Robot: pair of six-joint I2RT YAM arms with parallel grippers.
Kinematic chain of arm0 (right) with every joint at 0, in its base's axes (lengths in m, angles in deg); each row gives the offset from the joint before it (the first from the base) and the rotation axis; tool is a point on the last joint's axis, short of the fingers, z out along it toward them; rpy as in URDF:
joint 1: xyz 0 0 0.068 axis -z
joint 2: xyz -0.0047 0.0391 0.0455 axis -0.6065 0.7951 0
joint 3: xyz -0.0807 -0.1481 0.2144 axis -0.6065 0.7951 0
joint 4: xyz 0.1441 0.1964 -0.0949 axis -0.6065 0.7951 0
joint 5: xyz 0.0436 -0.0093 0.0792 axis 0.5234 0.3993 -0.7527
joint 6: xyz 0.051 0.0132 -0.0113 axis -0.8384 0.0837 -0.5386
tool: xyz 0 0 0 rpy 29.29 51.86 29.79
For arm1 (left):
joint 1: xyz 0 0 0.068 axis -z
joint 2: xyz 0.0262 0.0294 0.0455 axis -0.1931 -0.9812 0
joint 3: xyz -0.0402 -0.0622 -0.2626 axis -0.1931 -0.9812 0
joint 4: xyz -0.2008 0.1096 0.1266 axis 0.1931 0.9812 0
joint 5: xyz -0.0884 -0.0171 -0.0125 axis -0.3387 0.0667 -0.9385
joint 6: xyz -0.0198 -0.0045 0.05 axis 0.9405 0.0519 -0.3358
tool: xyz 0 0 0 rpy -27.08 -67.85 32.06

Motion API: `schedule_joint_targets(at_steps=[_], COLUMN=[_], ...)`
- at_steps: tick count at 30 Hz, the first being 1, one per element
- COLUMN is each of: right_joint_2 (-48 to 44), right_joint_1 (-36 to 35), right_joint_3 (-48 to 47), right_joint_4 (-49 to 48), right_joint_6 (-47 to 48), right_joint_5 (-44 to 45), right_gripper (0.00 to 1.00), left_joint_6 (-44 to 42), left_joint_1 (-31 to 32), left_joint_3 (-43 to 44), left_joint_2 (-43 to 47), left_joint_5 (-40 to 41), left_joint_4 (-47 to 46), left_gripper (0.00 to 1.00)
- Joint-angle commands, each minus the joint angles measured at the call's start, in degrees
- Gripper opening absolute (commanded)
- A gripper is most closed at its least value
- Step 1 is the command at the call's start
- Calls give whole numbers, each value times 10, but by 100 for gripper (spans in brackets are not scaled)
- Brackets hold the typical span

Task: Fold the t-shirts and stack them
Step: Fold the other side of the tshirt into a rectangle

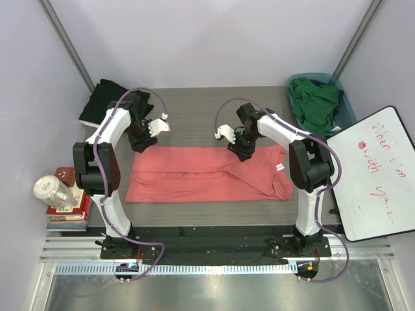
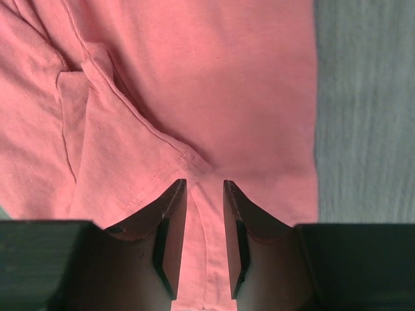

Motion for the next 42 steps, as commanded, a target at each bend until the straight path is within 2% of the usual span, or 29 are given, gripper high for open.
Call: schedule_joint_targets(at_steps=[1,18,22,23,25,42], right_joint_2=[8,43,44,44,40,-21], right_joint_1=[-2,-14,-18,-18,-19,-44], right_joint_3=[-26,-44,-43,-44,-45,-99], right_joint_4=[16,26,32,33,35,178], right_joint_6=[17,16,23,23,25,73], right_joint_5=[-29,-37,-30,-27,-24,-21], right_gripper=[36,33,18,10,2,1], left_joint_6=[6,2,0,1,-1,-12], left_joint_1=[-2,-2,-2,-1,-2,-2], left_joint_3=[5,23,24,24,23,20], left_joint_2=[3,-13,-14,-14,-14,-17], left_joint_5=[1,4,3,2,1,-4], left_joint_4=[-10,-6,-9,-11,-11,-14], left_gripper=[57,56,56,56,56,56])
